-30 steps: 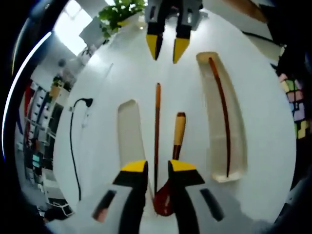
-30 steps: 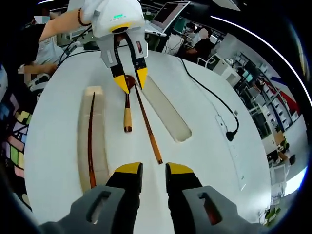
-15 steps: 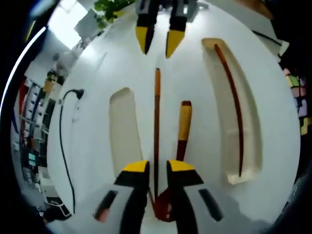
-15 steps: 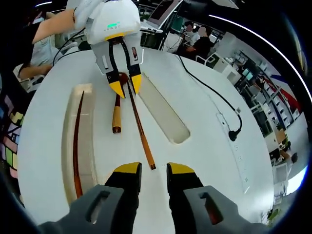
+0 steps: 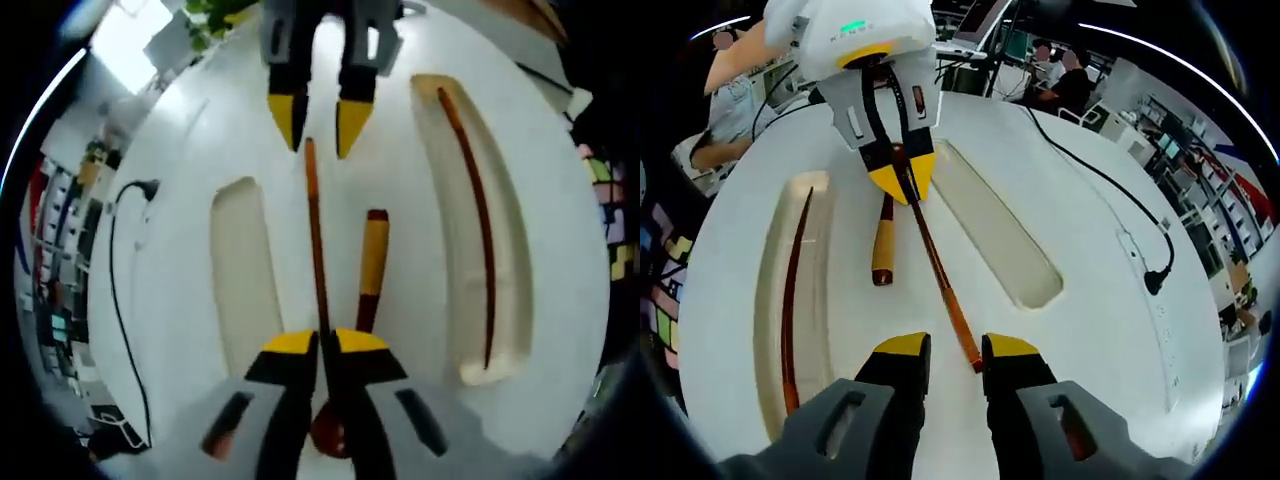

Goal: Arrange the utensils inside the cutlery case until each visible utensil rests in its matching compartment.

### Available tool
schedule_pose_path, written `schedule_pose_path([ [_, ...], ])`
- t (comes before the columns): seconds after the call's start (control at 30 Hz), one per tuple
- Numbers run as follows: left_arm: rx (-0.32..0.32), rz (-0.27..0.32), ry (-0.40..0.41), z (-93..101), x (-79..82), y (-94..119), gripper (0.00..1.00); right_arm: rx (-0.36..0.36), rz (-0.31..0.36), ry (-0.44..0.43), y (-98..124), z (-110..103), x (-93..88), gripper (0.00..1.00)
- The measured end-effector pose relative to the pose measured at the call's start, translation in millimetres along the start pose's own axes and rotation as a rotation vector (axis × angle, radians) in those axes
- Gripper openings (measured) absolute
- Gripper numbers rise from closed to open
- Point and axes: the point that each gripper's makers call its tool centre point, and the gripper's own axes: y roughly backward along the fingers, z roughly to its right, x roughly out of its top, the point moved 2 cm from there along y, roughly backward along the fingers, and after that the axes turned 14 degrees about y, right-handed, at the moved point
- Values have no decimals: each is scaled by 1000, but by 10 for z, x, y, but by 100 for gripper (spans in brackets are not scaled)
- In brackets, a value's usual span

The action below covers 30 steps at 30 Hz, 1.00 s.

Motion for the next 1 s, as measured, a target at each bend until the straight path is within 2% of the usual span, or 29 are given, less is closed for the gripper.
schedule_pose_path([
  [0.13, -7, -19, -7, 8, 1, -5, 4, 25, -30, -7, -62, 3, -36, 19],
  [0.2, -20, -27, 6, 0, 3, -7, 4, 37, -14, -24, -90, 13, -8, 18],
  [0.23, -30, -32, 26, -4, 3, -11, 4, 41, -16, -29, -101, 20, -2, 17],
  [0.3, -52, -39, 63, -11, 3, -15, 4, 68, 6, -68, -151, -37, 32, 7],
  [0.37, -74, -40, 82, -26, -2, -15, 4, 71, 16, -47, -155, -29, 60, 7],
  [0.53, -130, -53, 86, -23, 2, -27, 4, 104, -14, -53, -165, -25, 72, 6],
  [0.6, -150, -57, 58, -23, 5, -31, 4, 125, -7, -82, -162, -21, 61, 6],
  [0.63, -158, -72, 76, -25, 10, -36, 4, 136, -1, -106, -168, -21, 59, 6],
  [0.67, -159, -92, 107, -24, 8, -36, 4, 139, -3, -110, -161, -5, 50, 6],
  [0.83, -137, -148, 143, -16, 26, -52, 4, 122, -26, -77, -153, -44, 76, 6],
  [1.0, -109, -173, 152, 5, 20, -52, 4, 97, -31, -88, -147, -45, 85, 6],
])
